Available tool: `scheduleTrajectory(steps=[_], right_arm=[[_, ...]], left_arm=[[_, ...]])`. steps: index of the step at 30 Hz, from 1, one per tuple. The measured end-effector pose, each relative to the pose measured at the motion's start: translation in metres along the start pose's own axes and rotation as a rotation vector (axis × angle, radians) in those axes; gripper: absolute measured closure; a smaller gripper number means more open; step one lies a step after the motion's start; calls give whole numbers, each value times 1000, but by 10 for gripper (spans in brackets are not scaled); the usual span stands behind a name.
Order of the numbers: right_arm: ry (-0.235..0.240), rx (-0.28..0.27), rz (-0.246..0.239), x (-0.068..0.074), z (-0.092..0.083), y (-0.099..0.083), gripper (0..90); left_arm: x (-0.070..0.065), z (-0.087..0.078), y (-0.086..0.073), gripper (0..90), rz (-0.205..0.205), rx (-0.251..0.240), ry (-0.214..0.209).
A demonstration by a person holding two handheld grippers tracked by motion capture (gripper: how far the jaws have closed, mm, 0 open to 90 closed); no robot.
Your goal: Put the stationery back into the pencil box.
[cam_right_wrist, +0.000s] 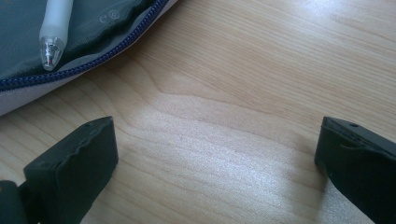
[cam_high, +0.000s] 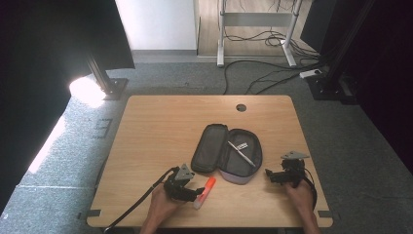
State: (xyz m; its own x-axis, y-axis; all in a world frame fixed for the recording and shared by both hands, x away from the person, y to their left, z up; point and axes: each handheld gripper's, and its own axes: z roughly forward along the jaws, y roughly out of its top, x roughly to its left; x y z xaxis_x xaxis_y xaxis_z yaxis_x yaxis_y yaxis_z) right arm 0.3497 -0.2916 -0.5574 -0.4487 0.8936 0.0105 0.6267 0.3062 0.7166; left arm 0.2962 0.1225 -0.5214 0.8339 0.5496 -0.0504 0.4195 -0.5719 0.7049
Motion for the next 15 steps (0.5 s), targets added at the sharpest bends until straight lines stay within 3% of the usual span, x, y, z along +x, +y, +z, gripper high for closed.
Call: scheduleTrajectory(steps=[8,15], right_arm=[[0,0,0,0,0,0,0],[0,0,0,0,0,0,0]], left_arm=[[-9,6,0,402,7,-12,-30],[-13,15,-2,463,20,16,-39]])
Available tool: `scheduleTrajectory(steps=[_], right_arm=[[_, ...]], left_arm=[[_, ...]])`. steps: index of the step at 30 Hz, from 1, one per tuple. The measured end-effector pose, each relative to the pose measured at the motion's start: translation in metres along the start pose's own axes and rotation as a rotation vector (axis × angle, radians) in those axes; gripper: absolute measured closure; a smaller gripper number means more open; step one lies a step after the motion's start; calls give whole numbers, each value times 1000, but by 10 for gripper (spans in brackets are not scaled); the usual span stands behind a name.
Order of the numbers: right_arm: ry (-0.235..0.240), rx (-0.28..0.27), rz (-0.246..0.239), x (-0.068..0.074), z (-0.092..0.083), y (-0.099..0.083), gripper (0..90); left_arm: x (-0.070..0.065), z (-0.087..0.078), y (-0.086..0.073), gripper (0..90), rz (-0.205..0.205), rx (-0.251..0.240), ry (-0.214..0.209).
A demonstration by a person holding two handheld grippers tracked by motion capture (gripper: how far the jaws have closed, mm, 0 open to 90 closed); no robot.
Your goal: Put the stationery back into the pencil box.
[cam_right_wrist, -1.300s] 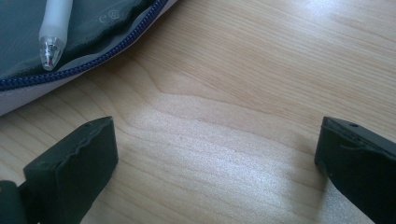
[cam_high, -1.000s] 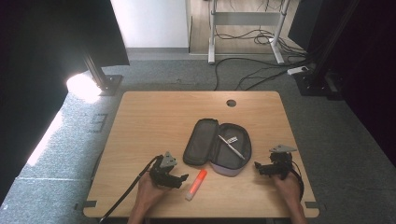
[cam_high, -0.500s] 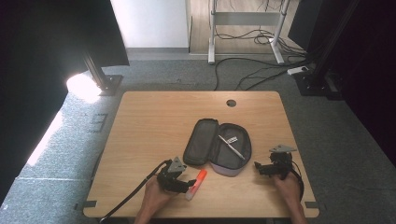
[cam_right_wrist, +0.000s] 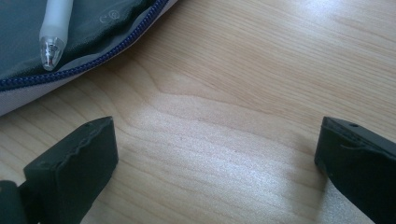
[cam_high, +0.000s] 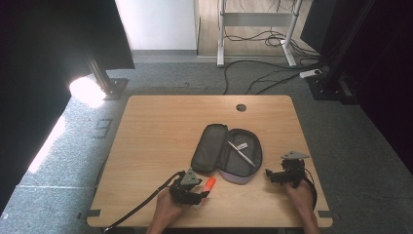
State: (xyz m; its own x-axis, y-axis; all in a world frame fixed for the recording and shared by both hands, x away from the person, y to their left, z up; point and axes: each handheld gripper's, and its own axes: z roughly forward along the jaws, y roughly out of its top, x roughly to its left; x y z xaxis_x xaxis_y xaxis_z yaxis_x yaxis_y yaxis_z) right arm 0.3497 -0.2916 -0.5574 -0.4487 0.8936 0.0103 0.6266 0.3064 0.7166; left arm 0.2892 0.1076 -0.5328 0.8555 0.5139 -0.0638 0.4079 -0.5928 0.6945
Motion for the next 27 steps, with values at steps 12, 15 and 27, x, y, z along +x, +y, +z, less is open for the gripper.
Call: scheduleTrajectory(steps=[12,15,27], right_arm=[[0,0,0,0,0,0,0],[0,0,0,0,0,0,0],[0,0,0,0,0,0,0]], left_arm=[[-3,7,-3,569,29,40,21],[-3,6,-3,580,35,46,28],[-3,3,-3,663,57,63,14]])
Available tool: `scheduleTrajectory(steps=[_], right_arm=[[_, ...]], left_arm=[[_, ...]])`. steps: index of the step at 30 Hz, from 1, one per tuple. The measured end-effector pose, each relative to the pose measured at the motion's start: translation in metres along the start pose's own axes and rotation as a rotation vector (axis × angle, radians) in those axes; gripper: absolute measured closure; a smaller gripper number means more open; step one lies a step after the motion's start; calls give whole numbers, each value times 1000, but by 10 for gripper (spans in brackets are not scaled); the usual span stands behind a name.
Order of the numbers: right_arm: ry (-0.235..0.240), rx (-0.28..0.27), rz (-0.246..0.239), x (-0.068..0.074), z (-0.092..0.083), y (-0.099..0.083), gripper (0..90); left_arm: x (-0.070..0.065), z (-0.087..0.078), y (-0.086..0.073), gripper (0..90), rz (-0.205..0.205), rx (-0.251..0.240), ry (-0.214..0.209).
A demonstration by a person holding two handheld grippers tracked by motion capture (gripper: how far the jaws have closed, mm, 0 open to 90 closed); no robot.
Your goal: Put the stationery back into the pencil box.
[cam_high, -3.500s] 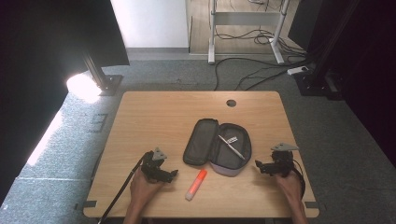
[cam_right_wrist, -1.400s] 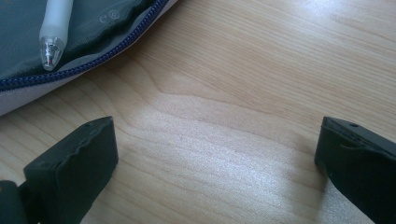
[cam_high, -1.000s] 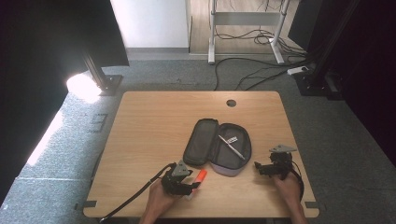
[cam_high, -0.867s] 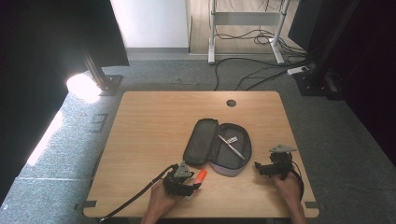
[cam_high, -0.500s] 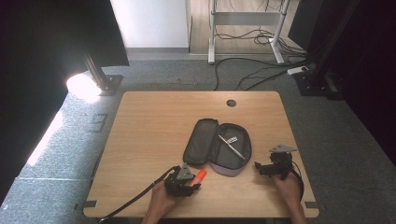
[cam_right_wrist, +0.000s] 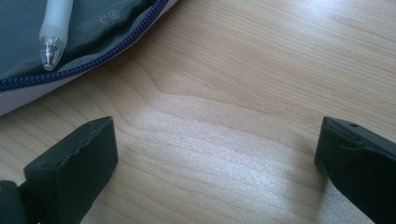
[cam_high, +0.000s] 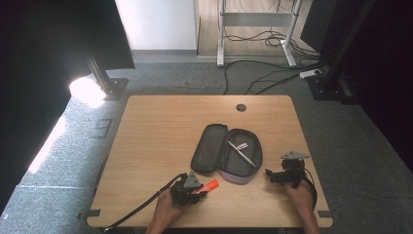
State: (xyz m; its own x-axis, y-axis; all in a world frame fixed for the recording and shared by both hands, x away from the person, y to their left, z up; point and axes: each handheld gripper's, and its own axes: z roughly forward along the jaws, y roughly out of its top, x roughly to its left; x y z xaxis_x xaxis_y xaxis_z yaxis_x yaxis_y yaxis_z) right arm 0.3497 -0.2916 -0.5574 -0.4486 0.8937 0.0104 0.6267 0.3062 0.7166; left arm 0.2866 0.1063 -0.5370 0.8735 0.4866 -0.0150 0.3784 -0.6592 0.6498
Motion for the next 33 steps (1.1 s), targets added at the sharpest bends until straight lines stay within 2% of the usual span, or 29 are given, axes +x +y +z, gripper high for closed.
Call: scheduleTrajectory(steps=[3,12,19,26,28,33], right_arm=[[0,0,0,0,0,0,0],[0,0,0,0,0,0,0],[0,0,0,0,0,0,0],[0,0,0,0,0,0,0],[0,0,0,0,0,0,0],[0,0,0,0,0,0,0]], left_arm=[[-1,0,0,664,2,1,-4],[-3,-10,5,664,-11,-43,-55],[-8,-19,11,664,-5,-78,-45],[-7,-32,19,664,-22,-116,-32],[-7,-34,21,664,-32,-130,-33],[-7,-33,27,664,-35,-129,-30]])
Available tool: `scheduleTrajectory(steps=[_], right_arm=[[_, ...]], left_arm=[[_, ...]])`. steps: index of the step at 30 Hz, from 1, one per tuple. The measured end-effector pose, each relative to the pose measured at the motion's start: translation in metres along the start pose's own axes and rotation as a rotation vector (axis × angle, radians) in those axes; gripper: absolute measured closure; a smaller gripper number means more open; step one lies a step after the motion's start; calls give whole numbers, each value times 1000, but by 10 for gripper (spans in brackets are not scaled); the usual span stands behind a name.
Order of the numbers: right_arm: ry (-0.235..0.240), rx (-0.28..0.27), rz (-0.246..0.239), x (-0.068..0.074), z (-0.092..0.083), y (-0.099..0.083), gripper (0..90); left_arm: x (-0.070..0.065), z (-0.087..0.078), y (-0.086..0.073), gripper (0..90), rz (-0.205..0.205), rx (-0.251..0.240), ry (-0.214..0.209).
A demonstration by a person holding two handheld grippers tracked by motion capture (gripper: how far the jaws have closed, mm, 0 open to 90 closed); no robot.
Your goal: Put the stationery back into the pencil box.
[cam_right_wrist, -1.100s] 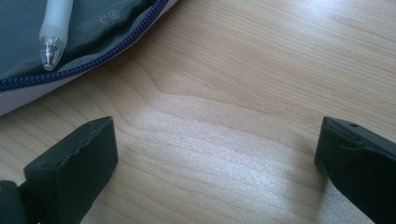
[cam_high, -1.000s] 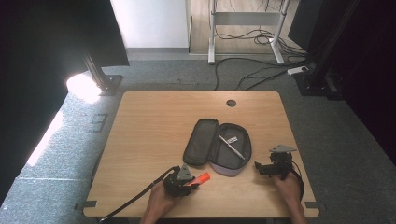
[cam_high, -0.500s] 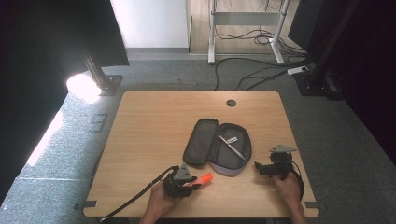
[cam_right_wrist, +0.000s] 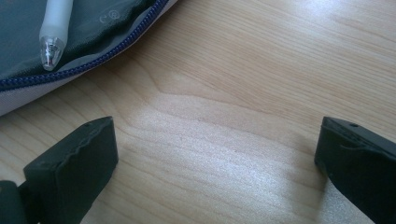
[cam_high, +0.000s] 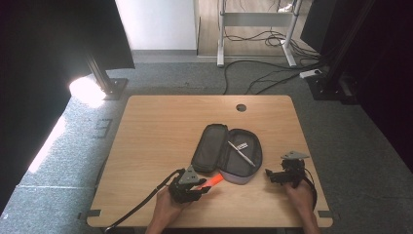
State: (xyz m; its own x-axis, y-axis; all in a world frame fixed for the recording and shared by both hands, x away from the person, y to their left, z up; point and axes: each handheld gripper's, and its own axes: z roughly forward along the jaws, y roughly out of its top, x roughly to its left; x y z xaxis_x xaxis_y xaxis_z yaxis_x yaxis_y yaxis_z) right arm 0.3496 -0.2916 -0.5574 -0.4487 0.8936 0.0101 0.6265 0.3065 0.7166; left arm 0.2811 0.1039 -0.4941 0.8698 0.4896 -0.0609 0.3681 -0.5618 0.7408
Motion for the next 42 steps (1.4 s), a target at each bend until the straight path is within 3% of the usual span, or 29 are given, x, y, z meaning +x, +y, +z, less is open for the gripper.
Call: scheduleTrajectory(steps=[22,29,42], right_arm=[[0,0,0,0,0,0,0],[0,0,0,0,0,0,0],[0,0,0,0,0,0,0]], left_arm=[[11,8,34,664,20,-16,32],[15,18,48,664,16,-15,24],[26,37,68,664,4,-5,46]])
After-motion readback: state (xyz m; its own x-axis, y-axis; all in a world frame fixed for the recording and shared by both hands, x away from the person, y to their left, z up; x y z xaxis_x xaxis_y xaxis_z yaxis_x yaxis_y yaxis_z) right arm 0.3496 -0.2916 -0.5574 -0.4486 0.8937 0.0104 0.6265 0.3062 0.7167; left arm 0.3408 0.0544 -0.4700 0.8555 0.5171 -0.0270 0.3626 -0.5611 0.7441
